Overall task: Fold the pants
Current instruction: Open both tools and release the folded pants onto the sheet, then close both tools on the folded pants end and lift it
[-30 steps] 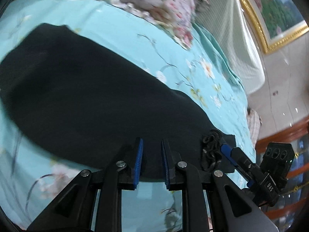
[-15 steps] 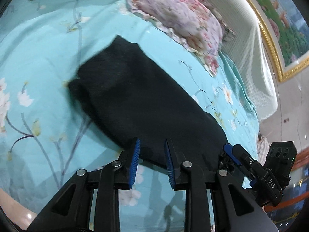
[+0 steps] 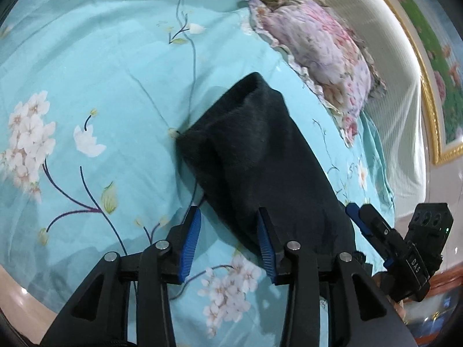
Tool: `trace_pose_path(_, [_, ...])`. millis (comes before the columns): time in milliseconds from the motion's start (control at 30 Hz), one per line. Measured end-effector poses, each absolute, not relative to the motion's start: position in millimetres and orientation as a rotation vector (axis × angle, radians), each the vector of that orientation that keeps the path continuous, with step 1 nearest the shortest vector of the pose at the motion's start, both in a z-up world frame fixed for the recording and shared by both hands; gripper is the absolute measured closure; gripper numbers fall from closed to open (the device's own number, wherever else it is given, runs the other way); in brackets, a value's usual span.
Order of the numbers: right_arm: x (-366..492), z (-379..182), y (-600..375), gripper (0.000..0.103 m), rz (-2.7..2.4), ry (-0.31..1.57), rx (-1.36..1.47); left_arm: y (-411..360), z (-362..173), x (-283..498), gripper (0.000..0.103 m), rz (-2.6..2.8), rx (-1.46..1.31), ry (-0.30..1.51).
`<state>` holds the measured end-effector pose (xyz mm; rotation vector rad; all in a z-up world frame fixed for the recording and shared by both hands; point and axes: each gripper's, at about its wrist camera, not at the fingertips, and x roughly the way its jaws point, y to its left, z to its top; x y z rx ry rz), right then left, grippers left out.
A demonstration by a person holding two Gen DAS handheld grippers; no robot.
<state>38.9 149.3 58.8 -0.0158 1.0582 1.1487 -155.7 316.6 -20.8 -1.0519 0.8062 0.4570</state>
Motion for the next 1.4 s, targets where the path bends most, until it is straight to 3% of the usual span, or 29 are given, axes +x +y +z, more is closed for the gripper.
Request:
trace_pose_path(767, [55.6, 27.4, 313.4, 0.045, 1.418, 1.112, -0.492, 335.5, -34.7, -129.7, 0.056, 0.479, -1.047, 0.799])
trace_pose_path(1033, [45.3, 19.6, 353.9, 0.046, 1.524, 1.122, -0.636, 338.1, -35.7, -122.8, 0.060, 0.492, -1.034, 0.793])
trace_pose_path(1100, [43.1, 17.5, 357.8, 0.060, 1.547, 1.138, -0.651, 338.0, -35.2, -120.6, 0.063, 0.503, -1.019, 0.798])
trace_pose_path(1133, [41.8, 17.1, 358.2, 0.060, 1.552, 1.142, -0.656, 337.7, -34.9, -119.7, 0.066, 0.509, -1.009, 0.803])
trace_pose_path(1200, [39.4, 18.8, 354.7, 0.071, 1.552, 1.129, -0.653, 337.4, -34.4, -119.5, 0.070, 0.514, -1.000, 0.806])
trace_pose_path(1267, [41.2, 22.1, 348.6, 0.077, 1.555, 1.133, -0.624, 336.1, -32.3, -118.8, 0.079, 0.510, -0.989, 0.808])
trace_pose_path(1400, [42.5, 36.7, 332.0, 0.082, 1.570, 1.122, -0.546, 326.4, -18.2, -114.7, 0.085, 0.500, -0.942, 0.804])
